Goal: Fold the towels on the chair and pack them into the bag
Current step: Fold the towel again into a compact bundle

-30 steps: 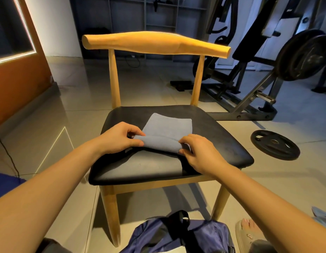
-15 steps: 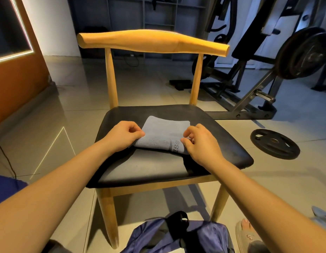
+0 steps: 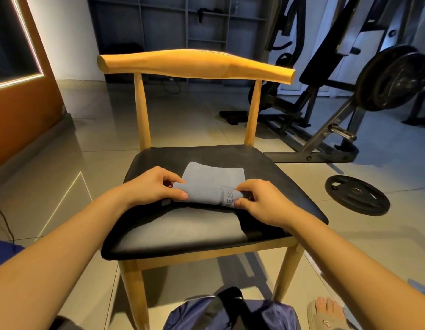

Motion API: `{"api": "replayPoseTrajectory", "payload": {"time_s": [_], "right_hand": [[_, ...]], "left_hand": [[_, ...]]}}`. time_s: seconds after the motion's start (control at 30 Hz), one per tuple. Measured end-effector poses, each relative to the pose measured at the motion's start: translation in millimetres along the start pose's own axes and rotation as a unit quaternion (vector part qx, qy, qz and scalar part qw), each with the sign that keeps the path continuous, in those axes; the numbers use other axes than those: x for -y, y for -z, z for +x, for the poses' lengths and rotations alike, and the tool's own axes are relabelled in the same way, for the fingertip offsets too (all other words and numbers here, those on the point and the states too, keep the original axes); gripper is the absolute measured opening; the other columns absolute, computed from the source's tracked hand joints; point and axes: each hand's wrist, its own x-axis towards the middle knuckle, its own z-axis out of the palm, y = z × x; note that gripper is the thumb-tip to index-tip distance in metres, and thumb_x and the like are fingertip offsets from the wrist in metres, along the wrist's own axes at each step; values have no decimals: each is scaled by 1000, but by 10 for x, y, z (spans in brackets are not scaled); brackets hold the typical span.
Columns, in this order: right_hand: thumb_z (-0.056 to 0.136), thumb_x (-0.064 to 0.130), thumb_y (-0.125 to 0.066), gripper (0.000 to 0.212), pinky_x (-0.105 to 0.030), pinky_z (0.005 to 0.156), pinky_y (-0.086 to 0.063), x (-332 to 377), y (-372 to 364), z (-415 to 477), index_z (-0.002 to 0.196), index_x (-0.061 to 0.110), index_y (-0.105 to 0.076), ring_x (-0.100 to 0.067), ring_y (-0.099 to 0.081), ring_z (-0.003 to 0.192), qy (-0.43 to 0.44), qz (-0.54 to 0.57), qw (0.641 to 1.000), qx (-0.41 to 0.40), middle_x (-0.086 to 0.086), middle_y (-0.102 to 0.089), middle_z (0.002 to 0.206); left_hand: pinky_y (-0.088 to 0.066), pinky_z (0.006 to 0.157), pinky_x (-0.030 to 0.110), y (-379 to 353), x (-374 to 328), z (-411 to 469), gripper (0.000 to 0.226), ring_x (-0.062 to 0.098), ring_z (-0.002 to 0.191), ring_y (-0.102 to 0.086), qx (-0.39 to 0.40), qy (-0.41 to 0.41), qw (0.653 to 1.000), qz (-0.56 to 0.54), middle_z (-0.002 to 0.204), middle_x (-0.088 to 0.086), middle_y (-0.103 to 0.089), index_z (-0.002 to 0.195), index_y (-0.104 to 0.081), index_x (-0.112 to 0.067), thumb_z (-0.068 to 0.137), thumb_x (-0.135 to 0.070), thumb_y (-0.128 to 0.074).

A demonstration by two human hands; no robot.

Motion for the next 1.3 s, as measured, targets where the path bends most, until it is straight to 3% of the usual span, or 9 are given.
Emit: {"api": "replayPoseTrajectory", "payload": {"time_s": [0.2, 0.3, 0.43, 0.6, 0.7, 0.8, 0.9, 1.1, 1.3], "right_hand": [[91, 25, -69, 31, -38, 63, -39, -101, 97, 174, 86, -6, -66, -20, -45, 63, -79, 142, 985, 53, -12, -50, 68], [90, 28, -72, 21, -32, 65, -44, -127, 53, 252, 96, 8, -69, -17, -53, 68, -87, 113, 990, -14, -3, -61, 80], [94, 30, -71, 10, -29, 77, -47, -143, -7, 276, 102, 27, -67, -11, -56, 86, -18, 43, 994, -99, 11, -57, 96], [91, 47, -69, 29, -26, 74, -44, -177, 48, 194, 111, 25, -68, -10, -55, 88, 52, -45, 996, -58, 14, -56, 100], [88, 43, -76, 38, -22, 76, -38, -219, 43, 165, 119, 28, -61, -8, -50, 87, 68, -58, 995, -41, 17, -52, 101], [92, 34, -73, 31, -24, 77, -43, -238, 73, 233, 121, 25, -64, -9, -54, 90, 40, -24, 999, -24, 13, -59, 103], [94, 28, -71, 21, -26, 75, -45, -266, 163, 344, 113, 22, -71, -10, -59, 84, -12, 41, 999, 18, 5, -66, 97], [93, 16, -68, 10, -24, 68, -46, -261, 254, 504, 96, 14, -78, -13, -57, 75, -105, 153, 981, 58, 1, -67, 81], [91, 11, -62, 23, -36, 82, -52, -89, 156, 520, 107, 23, -75, -18, -61, 94, 88, -75, 989, -87, 7, -63, 101]], "left_hand": [[-50, 79, 27, 12, 28, 201, 13, 10, 70, -60, -31, 30, 998, -50, 77, -1, -73, 99, -76, -19, 92, -30, -74], [-43, 71, 21, -53, 41, 310, 10, 2, 63, -54, -73, 37, 996, -47, 68, -10, -67, 90, -77, -17, 92, -27, -75], [-46, 80, 22, -110, 29, 386, 7, 5, 81, -66, -124, -12, 992, -36, 84, -8, -75, 86, -78, -21, 90, -16, -75], [-53, 87, 29, -11, -36, 368, 8, 4, 86, -68, -33, -13, 999, 19, 90, -9, -77, 91, -81, -26, 88, -34, -78], [-52, 89, 31, 18, -14, 335, 33, 13, 93, -67, 14, 1, 998, 57, 100, -6, -73, 99, -79, -32, 71, -47, -90], [-51, 84, 28, 0, 0, 352, 35, 11, 92, -64, -17, -13, 999, 47, 101, -7, -69, 99, -79, -35, 70, -54, -86], [-44, 69, 15, -31, 6, 400, 26, 5, 68, -57, -47, -25, 998, 18, 74, -13, -62, 107, -72, -30, 85, -42, -79], [-43, 71, 26, -72, 4, 513, 29, 5, 63, -51, -45, 54, 997, -37, 70, -9, -63, 92, -71, -15, 93, -44, -70], [-43, 65, 25, -62, -60, 557, 35, 11, 69, -58, -118, 80, 989, 27, 76, -1, -69, 79, -70, -14, 82, -47, -81]]}}
